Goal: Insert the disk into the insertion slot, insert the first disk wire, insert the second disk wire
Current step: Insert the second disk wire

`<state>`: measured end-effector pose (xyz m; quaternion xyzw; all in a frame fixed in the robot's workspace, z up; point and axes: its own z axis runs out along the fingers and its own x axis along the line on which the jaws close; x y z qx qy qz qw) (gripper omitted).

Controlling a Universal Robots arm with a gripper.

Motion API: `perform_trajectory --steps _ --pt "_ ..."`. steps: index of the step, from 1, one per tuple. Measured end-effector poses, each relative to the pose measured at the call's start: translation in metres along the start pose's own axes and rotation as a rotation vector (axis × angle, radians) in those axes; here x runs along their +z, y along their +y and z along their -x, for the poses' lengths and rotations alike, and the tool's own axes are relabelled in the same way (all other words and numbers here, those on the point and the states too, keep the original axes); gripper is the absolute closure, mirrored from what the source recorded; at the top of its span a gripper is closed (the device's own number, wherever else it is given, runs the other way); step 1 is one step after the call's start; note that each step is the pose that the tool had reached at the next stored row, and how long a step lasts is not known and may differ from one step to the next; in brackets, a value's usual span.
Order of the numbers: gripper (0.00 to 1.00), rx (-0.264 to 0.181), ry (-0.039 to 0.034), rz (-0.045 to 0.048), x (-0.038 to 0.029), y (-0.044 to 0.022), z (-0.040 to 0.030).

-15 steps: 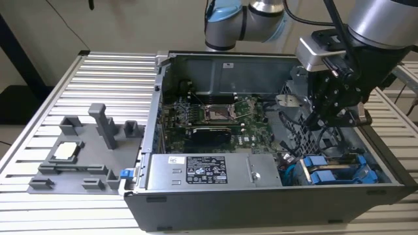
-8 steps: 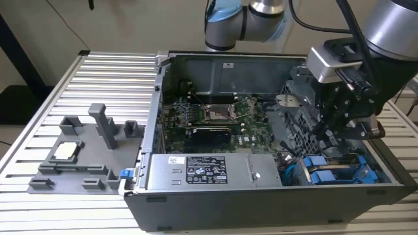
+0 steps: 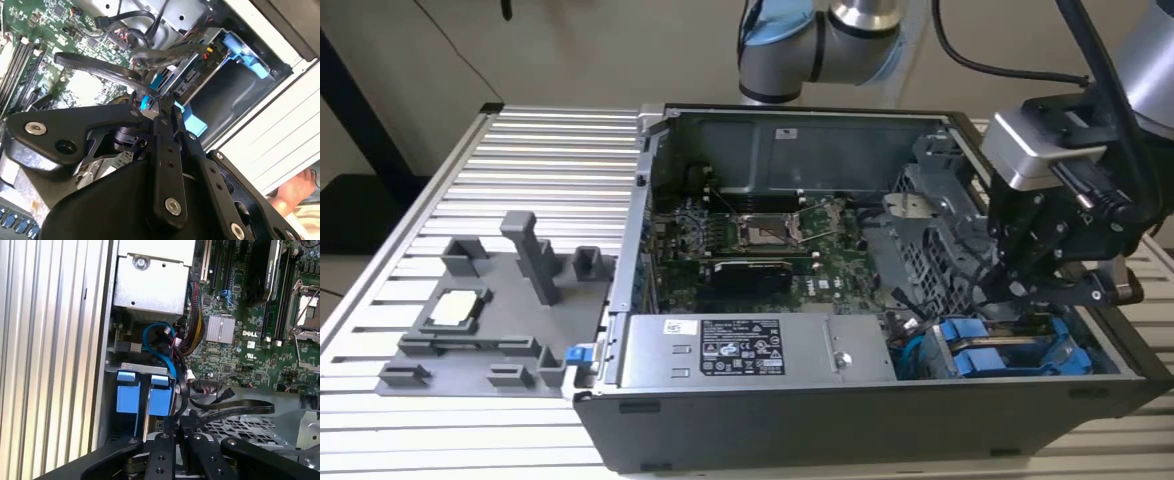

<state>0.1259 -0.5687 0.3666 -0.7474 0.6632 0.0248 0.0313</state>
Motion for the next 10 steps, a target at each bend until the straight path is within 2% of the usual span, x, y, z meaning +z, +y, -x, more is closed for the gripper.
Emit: perform_trajectory --steps 6,10 --pt "0.84 0.002 -0.0036 0.0304 0.0018 -0.0152 -0.0058" --pt "0.84 0.009 -0.0039 0.0312 0.0061 -0.0174 -0.0082"
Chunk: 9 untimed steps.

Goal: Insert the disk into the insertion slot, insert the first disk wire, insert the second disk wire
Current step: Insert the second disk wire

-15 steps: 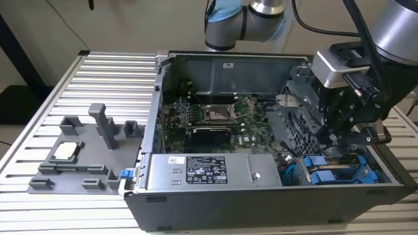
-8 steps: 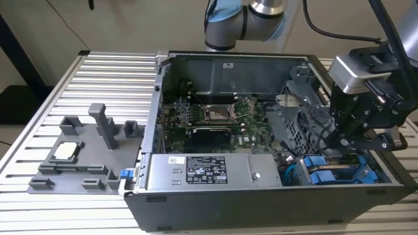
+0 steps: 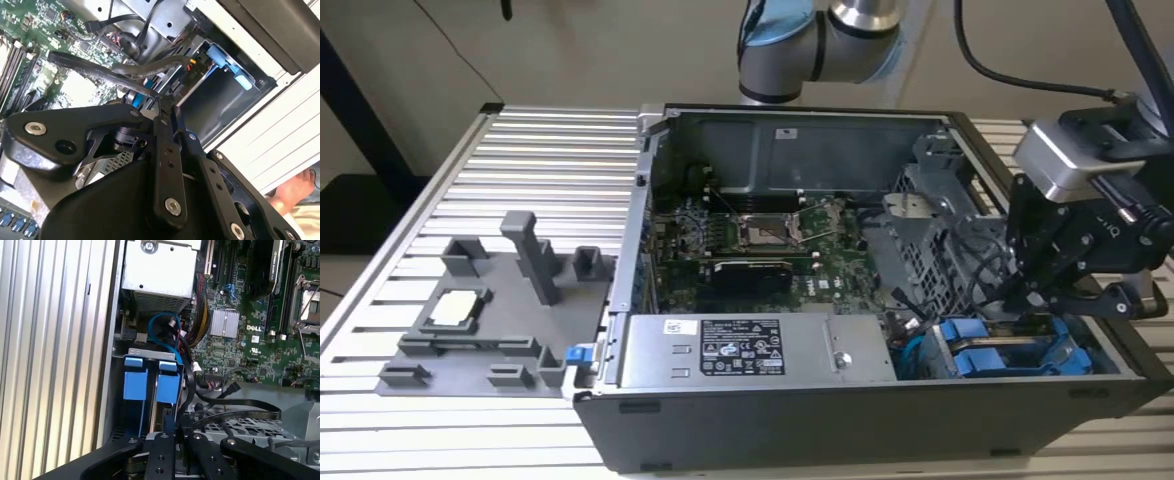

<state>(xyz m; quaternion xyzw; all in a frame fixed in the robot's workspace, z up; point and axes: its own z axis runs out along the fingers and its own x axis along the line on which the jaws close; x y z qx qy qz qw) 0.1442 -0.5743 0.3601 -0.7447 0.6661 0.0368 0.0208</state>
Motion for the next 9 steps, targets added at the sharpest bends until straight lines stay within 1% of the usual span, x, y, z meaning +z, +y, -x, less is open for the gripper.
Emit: perform_trajectory --steps 5,9 --pt "0.84 0.023 -0.0005 -0.0019 0.0052 -0.0018 -0.0009" --pt "0.84 0.036 -0.0005 -0.0030 0.0081 -0.0040 -0.0017"
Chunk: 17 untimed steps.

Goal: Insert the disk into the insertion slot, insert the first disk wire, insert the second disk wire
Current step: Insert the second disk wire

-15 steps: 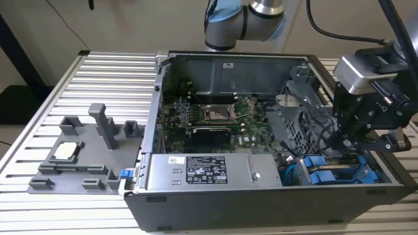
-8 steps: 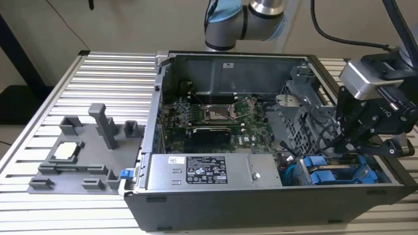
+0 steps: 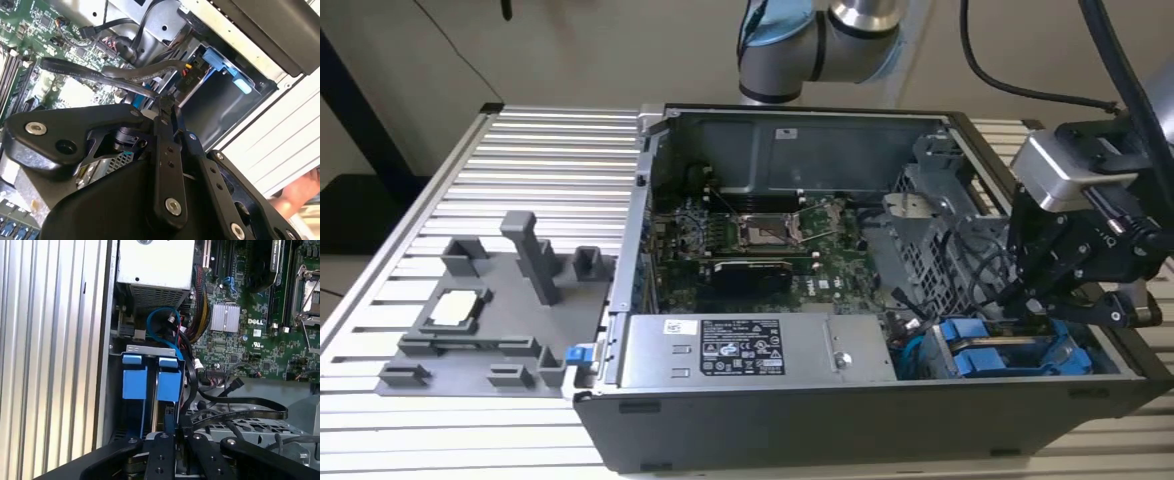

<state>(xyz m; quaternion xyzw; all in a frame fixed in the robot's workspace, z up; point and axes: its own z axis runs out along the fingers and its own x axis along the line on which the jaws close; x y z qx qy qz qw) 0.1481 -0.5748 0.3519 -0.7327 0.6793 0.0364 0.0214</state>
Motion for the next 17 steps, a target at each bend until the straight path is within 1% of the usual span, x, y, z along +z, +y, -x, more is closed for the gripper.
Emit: perform_trajectory --steps 5,9,17 --pt "0.84 0.027 -0.0003 -0.0021 0.0038 -0.0009 -0.0004" --pt "0.84 0.028 -0.0004 -0.0023 0.0043 -0.0010 -0.0005" --pt "0.84 0.028 -0.0005 -0.0023 0.0087 -0.0022 -0.0009"
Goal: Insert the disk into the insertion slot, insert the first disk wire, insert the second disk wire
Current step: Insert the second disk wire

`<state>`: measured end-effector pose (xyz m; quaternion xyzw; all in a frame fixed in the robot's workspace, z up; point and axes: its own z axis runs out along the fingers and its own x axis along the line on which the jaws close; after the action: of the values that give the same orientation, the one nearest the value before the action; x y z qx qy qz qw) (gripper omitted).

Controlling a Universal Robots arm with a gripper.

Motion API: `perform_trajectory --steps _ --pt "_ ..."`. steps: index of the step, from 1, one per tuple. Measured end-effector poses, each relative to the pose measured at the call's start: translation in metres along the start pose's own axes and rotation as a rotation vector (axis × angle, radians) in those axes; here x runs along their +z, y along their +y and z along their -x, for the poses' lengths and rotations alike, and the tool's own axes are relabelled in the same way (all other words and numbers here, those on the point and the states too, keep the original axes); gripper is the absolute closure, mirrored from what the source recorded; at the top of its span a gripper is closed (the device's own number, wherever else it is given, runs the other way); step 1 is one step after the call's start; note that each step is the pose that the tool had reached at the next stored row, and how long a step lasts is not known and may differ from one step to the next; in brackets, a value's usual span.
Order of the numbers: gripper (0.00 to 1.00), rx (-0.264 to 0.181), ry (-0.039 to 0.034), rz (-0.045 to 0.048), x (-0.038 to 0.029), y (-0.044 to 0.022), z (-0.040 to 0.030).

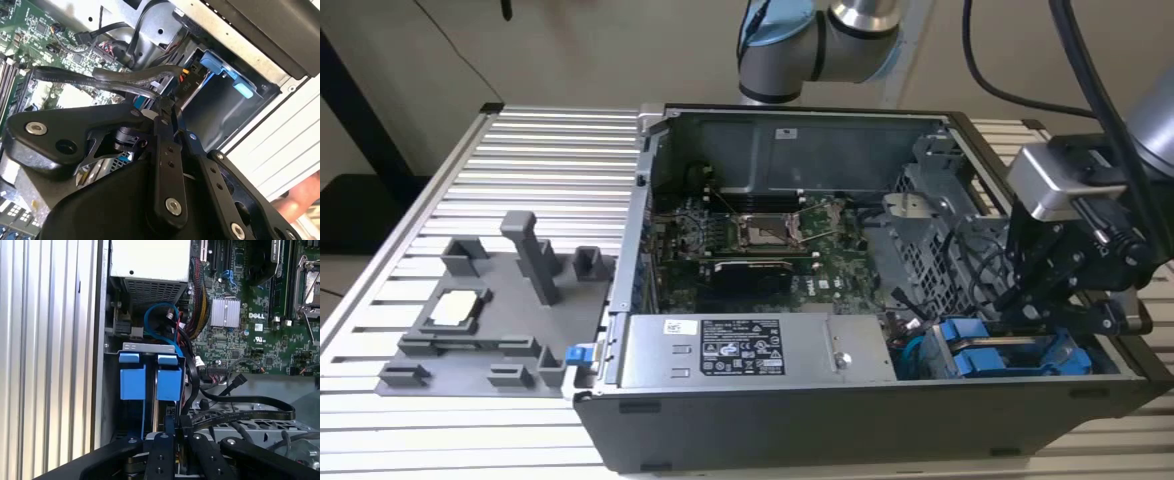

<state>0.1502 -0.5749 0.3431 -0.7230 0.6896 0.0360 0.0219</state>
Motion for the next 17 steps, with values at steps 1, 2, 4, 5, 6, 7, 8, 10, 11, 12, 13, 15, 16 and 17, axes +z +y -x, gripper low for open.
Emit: perform_trajectory --steps 1,2,4,5,6,7,8,10,11,12,13,15,16,17 --pt "0.84 0.000 0.0001 0.0000 0.0006 -0.0003 -0.0001" --pt "0.84 0.000 0.0002 0.0000 0.0010 -0.0005 -0.0001" --pt "0.84 0.000 0.0000 0.0001 0.0018 -0.0010 -0.0004" --pt "0.84 0.000 -0.0001 0.0000 0.0022 -0.0011 -0.0005" --pt "0.84 0.000 -0.0001 0.0001 0.0027 -0.0012 -0.0006" --pt "0.84 0.000 -0.0003 0.0000 0.0034 -0.0012 -0.0008" --pt "0.84 0.000 -0.0002 0.0000 0.0041 -0.0013 -0.0009" --pt "0.84 0.000 0.0001 0.0000 0.0056 -0.0014 -0.0013" --pt "0.84 0.000 0.0005 0.0001 0.0059 -0.0014 -0.0014" --pt "0.84 0.000 0.0006 0.0001 0.0060 -0.0014 -0.0014" --pt "0.84 0.000 0.0006 0.0001 0.0060 -0.0013 -0.0014" --pt "0.84 0.000 0.0003 0.0001 0.0066 -0.0014 -0.0015" --pt "0.84 0.000 0.0005 0.0001 0.0074 -0.0013 -0.0016" --pt "0.84 0.000 0.0010 0.0001 0.0080 -0.0014 -0.0016"
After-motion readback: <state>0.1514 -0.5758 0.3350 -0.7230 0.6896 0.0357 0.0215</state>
